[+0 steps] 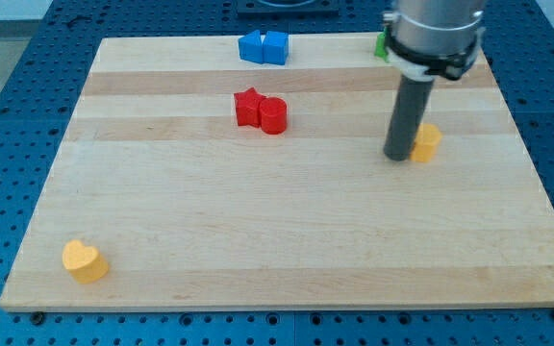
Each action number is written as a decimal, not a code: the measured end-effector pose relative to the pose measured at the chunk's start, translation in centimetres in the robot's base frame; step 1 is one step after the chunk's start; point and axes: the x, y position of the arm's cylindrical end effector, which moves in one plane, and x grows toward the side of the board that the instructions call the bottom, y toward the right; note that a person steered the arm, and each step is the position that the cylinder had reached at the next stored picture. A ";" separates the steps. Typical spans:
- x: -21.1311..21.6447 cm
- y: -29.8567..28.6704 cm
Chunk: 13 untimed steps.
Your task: Push yellow heart closer to yellow hexagon
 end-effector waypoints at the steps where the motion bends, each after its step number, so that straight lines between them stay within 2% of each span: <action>1: -0.6 0.4; 2: 0.7 -6.4; 4: 3.5 -29.0; 5: 6.2 -40.1; 6: 8.4 -44.9; 7: 8.5 -44.9; 9: 15.4 -44.9; 10: 16.5 -43.0; 13: 13.2 -27.4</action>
